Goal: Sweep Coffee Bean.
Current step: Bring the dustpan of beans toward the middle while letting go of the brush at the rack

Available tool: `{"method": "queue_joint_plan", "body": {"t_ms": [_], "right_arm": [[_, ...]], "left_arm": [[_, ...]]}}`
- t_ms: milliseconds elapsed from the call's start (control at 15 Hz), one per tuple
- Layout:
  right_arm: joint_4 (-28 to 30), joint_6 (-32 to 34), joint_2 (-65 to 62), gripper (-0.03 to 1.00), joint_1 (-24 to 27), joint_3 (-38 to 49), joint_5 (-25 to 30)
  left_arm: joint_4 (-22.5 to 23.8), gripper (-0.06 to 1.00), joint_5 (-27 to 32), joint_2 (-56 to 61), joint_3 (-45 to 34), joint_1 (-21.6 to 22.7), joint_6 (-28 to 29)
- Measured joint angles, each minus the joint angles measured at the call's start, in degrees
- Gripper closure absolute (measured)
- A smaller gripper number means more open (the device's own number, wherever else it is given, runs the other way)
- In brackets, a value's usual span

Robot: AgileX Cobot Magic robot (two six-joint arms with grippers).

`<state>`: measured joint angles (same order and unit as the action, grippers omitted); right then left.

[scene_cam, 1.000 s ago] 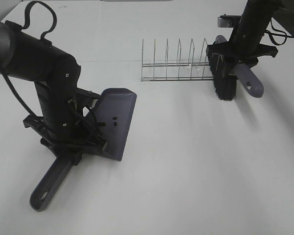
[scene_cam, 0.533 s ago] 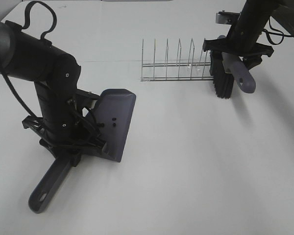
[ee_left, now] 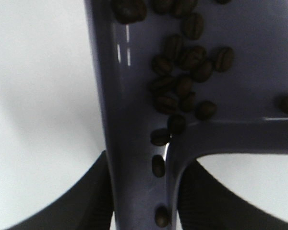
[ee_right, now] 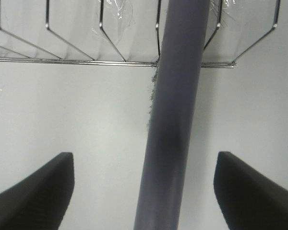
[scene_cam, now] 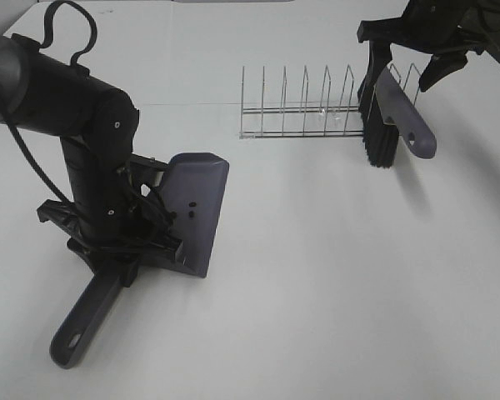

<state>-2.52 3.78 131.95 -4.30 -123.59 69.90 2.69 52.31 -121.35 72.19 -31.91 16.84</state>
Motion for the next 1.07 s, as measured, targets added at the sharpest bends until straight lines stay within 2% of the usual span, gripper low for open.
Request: {"method": "queue_joint_plan", "body": {"t_ms": [200,533,600,933,1000,1067], "right_arm": [[-0.97,0.0,-6.53,0.3,0.0,5.84,0.06],[-2.98,-1.09,-21.49,0.3,0.0,21.31,0.06],[-2.98,-1.2,-26.41,0.3,0.0,26.36,0.06],[-3.72,-1.2,-37.47,0.31,0.0,36.04,0.11],[-4.01,-1.2,-39.65,0.31,0.0,37.99,0.11],[-4.13,-1.2,-42.06,0.31,0.0,39.65,0.11]], "left_arm": [[-0.97,0.62,-0.06,-1.55,3.9,0.63,0.06],[-0.8,0.62,0.8,-5.67,11.63,5.61,-0.63],[-1.09,0.62,1.03,-6.02,12.26,5.61,-1.6],[-2.12,0.62,1.2,-6.59,13.46,5.61,-1.66],[-2.69,0.56,1.38,-6.76,14.21,5.61,-1.66],[-3.21,0.44,2.01,-6.93,15.07,5.61,-1.66]]}}
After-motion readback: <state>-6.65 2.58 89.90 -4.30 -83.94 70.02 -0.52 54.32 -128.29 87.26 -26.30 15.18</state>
